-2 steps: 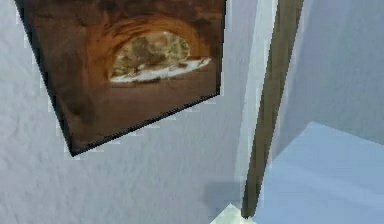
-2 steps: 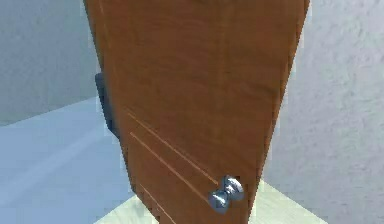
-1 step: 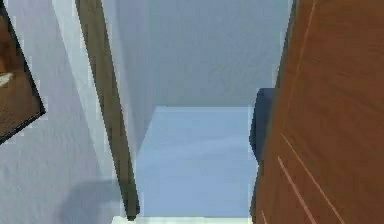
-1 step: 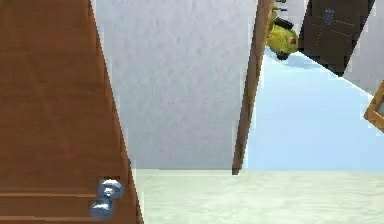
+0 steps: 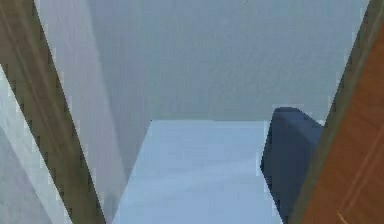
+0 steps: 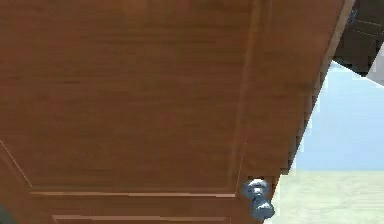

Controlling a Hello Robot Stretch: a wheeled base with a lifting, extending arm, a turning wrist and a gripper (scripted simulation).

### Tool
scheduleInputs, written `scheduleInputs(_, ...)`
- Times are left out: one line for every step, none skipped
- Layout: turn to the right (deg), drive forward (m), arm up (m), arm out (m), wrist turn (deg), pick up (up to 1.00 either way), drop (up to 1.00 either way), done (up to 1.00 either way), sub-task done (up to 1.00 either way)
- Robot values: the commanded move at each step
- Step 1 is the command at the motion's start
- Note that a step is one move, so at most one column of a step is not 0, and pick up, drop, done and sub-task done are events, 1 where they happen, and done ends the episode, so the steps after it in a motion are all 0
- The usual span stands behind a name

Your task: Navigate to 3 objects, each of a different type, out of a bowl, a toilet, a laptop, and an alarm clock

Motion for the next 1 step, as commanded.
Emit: scheduleInputs(0.0, 0.75, 0.00, 0.00, 0.0, 0.00, 0.00, 0.00, 0.00)
